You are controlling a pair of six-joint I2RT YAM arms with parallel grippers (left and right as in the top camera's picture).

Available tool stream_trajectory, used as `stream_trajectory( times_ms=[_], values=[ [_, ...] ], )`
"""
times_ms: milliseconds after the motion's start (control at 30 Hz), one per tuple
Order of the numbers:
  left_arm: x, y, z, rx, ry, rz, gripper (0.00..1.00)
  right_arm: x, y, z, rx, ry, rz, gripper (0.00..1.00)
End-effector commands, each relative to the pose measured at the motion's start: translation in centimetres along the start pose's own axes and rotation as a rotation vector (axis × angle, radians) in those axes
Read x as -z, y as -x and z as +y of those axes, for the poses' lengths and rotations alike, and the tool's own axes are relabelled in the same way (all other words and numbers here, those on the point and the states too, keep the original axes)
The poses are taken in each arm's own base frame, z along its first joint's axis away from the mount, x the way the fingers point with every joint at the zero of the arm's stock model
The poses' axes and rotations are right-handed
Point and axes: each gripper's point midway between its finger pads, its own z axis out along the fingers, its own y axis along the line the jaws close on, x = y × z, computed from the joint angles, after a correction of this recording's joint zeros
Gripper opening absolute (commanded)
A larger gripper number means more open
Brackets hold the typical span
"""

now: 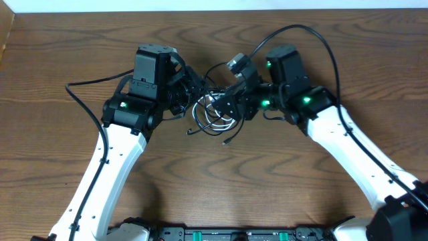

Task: Untangle cables

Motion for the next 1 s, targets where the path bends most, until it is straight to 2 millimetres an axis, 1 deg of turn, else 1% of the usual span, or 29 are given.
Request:
stream_trajectory(
  times_ms=[0,67,133,167,200,267,300,333,467,633,733,867,967],
  values=[
    [0.9,0.0,-1.3,0.004,-0.04,-0.006,0.08,-1.1,-0.2,-0.6,-0.018,-0.019,0.016,0.56],
    [0.9,0.0,-1.3,0.004,-0.04,-0.006,0.08,-1.6,-0.4,-0.8,-0.027,-0.017,0.021,0.52],
    [0.9,0.0,-1.2,0.004,-0.04,-0.005,0.08,-1.9,-0.3,-1.1,-0.031,-0.017,0.017,0.43],
    [0.9,0.0,-1.2,0.004,-0.039,-0.006,0.08,-1.9,-0.2,-1.1,-0.028,-0.018,0.011,0.35],
    [0.9,0.0,-1.2,0.004,-0.039,-0.006,0.08,-1.8,0.1,-1.5,-0.04,-0.038,0.001,0.23],
    [0.9,0.0,-1.0,0.006,-0.03,-0.007,0.09,-1.3,0.8,-2.1,-0.067,-0.074,-0.029,0.09],
    [0.9,0.0,-0.9,0.004,-0.023,-0.01,0.12,-1.0,1.2,-2.2,-0.075,-0.08,-0.044,0.03],
    [0.9,0.2,-0.6,0.001,-0.008,-0.021,0.13,-0.7,1.6,-2.3,-0.082,-0.082,-0.059,0.01],
    [1.0,0.7,1.4,0.02,0.088,-0.068,0.14,0.5,2.4,-3.2,-0.144,-0.101,-0.095,0.01],
    [1.3,1.1,3.5,0.031,0.187,-0.109,0.16,1.3,2.0,-4.5,-0.246,-0.128,-0.094,0.01],
    [1.2,1.1,3.8,-0.029,0.199,-0.104,0.16,1.8,1.6,-5.5,-0.298,-0.17,-0.093,0.01],
    [1.0,1.0,4.1,-0.126,0.213,-0.088,0.16,2.2,1.4,-6.1,-0.321,-0.179,-0.09,0.01],
    [0.2,0.1,4.5,-0.163,0.233,-0.041,0.17,2.9,1.4,-6.7,-0.355,-0.193,-0.1,0.01]
  ],
)
